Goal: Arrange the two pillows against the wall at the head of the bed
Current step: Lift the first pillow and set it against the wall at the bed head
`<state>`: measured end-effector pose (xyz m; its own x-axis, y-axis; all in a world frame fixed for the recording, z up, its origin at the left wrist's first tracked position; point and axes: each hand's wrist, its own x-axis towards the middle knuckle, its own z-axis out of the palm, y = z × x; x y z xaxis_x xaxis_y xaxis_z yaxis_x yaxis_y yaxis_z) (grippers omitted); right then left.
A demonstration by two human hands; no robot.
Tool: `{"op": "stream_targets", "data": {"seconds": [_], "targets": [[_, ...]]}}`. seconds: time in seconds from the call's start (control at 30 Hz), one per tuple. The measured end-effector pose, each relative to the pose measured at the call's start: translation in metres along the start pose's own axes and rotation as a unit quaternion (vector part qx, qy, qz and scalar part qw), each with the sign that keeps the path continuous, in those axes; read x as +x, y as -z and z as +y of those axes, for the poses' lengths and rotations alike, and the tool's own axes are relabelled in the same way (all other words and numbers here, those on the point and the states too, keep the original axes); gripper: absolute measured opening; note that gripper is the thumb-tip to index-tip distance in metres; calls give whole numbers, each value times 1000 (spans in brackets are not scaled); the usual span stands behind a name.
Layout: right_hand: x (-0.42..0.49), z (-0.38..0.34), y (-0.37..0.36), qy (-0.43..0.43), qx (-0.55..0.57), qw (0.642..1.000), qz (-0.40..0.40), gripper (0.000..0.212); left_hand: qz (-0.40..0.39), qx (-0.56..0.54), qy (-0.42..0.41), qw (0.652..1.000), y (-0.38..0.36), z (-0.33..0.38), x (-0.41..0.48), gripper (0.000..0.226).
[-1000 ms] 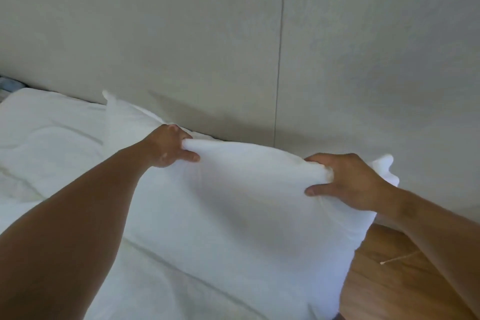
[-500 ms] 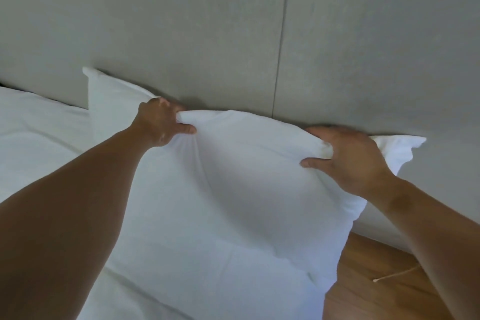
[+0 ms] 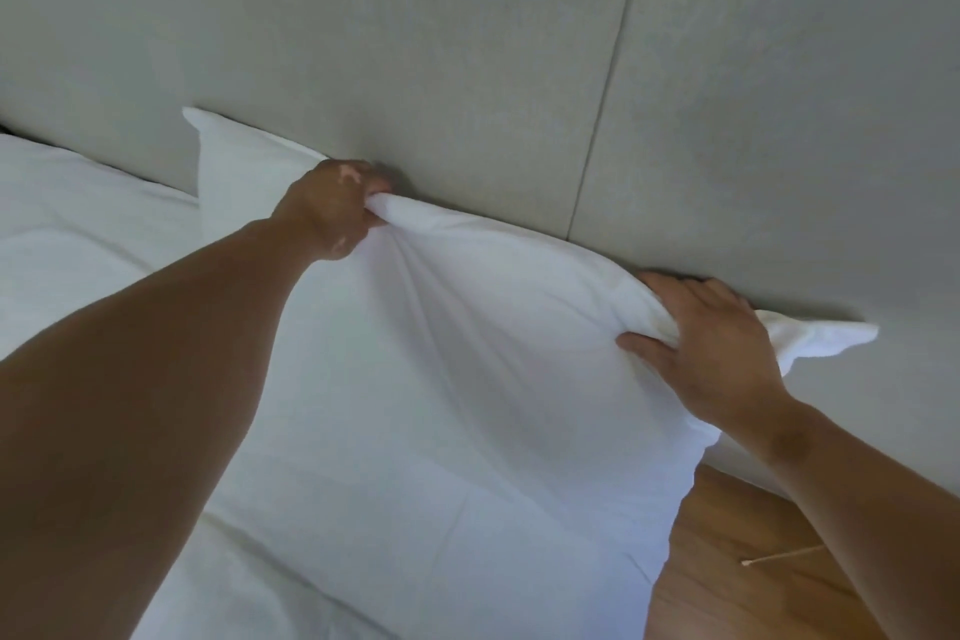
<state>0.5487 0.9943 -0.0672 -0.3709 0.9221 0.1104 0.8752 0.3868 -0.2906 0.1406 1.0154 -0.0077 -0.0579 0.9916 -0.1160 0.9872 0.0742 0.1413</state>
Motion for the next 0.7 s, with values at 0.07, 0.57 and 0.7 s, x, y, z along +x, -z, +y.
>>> {"op": "stream_targets", "data": {"seconds": [0.07, 0.57, 0.7], "targets": [[-2, 1, -3, 5, 0, 1000, 18, 60, 37, 4, 15, 999, -6, 1, -4, 20], [-24, -10, 26, 34, -56, 997, -37, 72, 36, -93, 120, 988, -53, 33, -104, 83], [-87, -40, 50, 72, 53, 992, -86, 66, 50, -344, 268, 899, -77, 68, -219, 76]]}}
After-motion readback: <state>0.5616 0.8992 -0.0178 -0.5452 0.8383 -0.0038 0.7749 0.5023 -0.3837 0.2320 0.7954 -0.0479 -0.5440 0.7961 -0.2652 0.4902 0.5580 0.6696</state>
